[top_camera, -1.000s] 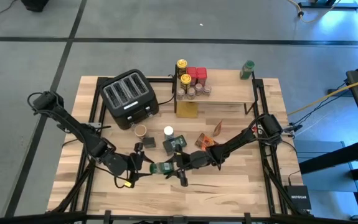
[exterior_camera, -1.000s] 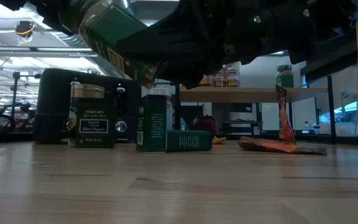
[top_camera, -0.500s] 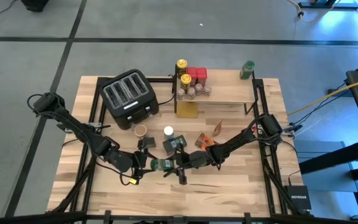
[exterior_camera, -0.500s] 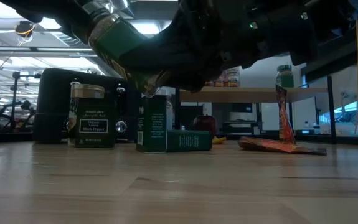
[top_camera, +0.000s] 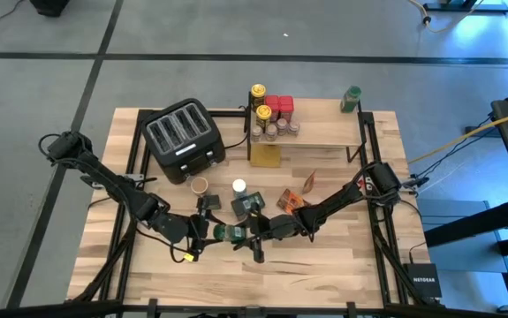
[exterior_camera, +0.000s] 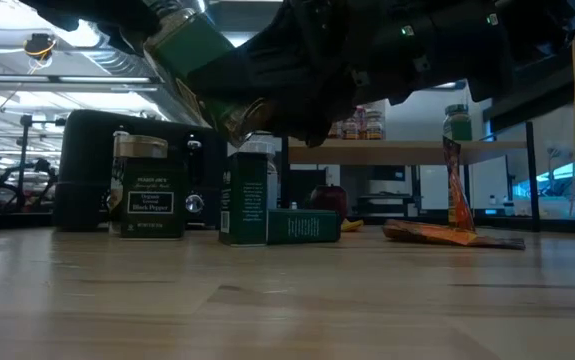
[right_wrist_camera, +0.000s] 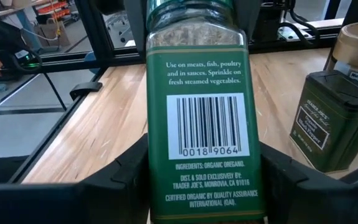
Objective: Shelf spices
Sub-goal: Put the green seasoning bottle on the shelf
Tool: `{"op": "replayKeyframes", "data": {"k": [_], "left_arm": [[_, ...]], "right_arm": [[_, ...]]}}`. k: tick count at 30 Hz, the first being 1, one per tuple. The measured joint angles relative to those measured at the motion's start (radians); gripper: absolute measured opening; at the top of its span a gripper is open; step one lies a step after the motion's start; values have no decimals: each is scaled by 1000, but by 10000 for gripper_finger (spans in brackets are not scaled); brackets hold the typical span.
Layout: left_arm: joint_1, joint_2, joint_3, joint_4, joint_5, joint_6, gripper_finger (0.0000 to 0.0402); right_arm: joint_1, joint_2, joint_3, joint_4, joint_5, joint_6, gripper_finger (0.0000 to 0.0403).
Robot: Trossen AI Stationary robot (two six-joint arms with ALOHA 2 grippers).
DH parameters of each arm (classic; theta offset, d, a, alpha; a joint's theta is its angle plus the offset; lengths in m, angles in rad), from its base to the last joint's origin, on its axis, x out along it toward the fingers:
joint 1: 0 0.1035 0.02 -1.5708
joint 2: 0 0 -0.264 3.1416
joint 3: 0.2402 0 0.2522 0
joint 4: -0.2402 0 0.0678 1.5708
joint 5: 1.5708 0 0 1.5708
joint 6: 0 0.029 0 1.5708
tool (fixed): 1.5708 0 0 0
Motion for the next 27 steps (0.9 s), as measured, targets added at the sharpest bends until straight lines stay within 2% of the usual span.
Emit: {"op": "replayKeyframes", "data": {"k": [5,11,15,23,27], "left_arm": [[0,0,0,-2,0,-4,202],[2,4,1,-11,2,-8,196],[-1,3,1,-36,2,-31,197],[-24,1,6,-198,11,-175,198],[-25,1,19,-263,39,-254,199]], "right_arm": [[0,0,0,1,0,1,204],[-3,-4,8,29,37,6,298],[-3,-13,6,-11,25,-6,334],[6,-144,4,-238,33,-20,349],[31,-170,4,-257,95,-30,350]]}}
